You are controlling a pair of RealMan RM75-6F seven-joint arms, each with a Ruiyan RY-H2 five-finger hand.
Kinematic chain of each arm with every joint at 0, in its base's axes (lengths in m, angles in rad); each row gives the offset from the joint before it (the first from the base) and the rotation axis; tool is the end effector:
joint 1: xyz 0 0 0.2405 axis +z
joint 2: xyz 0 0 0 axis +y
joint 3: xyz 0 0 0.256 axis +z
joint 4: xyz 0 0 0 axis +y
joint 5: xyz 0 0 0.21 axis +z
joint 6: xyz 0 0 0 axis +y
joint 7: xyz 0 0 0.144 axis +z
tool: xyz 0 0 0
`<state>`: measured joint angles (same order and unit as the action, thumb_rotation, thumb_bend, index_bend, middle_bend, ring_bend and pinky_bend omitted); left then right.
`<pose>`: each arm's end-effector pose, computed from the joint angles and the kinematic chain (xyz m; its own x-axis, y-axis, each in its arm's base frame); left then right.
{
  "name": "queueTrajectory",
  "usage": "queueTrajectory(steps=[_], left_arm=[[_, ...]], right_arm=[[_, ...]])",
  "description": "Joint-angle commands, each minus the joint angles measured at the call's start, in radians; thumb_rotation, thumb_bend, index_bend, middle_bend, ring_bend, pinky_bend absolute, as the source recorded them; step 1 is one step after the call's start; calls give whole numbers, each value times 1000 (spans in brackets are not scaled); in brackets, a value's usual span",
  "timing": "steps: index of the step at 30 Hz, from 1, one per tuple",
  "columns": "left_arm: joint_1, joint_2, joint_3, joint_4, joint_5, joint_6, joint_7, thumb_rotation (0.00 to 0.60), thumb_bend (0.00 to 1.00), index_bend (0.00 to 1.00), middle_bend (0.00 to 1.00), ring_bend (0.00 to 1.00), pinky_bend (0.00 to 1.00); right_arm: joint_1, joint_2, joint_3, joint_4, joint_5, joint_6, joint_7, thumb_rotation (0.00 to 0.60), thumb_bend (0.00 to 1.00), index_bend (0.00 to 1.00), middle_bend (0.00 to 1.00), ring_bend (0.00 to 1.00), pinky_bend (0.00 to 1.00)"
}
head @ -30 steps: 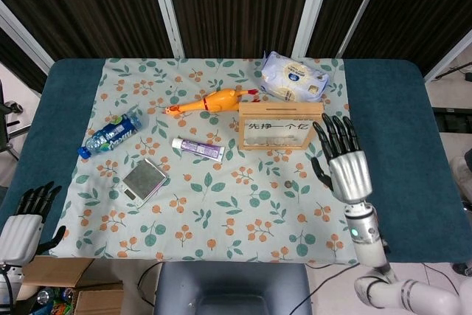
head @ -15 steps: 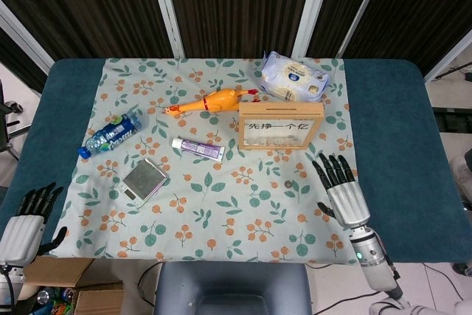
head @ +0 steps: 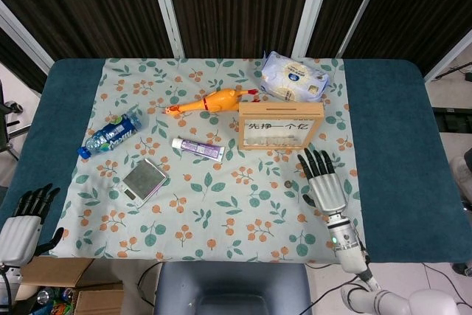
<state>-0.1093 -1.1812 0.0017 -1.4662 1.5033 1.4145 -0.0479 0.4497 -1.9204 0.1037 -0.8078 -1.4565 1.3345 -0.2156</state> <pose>-0.3380 0.1795 0.1375 0.4309 0.1072 0.8960 0.9021 -0.0238 -0.4309 -0.2551 -0.2957 -0.0496 0.5739 0.0633 0.8165 -0.7903 -0.2185 0.5725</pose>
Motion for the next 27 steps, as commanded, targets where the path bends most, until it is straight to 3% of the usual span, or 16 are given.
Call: queueTrajectory(steps=[1, 7, 10, 17, 27], left_arm=[[-1, 0, -1, 2, -2, -2, -2, 600, 357, 0, 0, 0, 0], [-1, -3, -1, 7, -5, -7, -6, 600, 357, 0, 0, 0, 0], [-1, -5, -1, 10, -7, -8, -9, 600, 357, 0, 0, 0, 0], [-1, -7, -1, 12, -9, -11, -10, 600, 356, 0, 0, 0, 0], [-1, -6, -2, 11, -10, -13, -11, 600, 357, 0, 0, 0, 0]], right_arm=[[15, -23, 6, 26, -2, -17, 20, 600, 215, 90, 94, 0, 0], [25, -45, 7, 47, -7, -30, 33, 600, 215, 402, 93, 0, 0], [26, -52, 7, 56, -8, -36, 37, 600, 215, 476, 93, 0, 0], [26, -69, 7, 80, -6, -48, 39, 600, 215, 568, 93, 0, 0], [31, -88, 9, 106, -2, -71, 54, 600, 215, 555, 93, 0, 0]])
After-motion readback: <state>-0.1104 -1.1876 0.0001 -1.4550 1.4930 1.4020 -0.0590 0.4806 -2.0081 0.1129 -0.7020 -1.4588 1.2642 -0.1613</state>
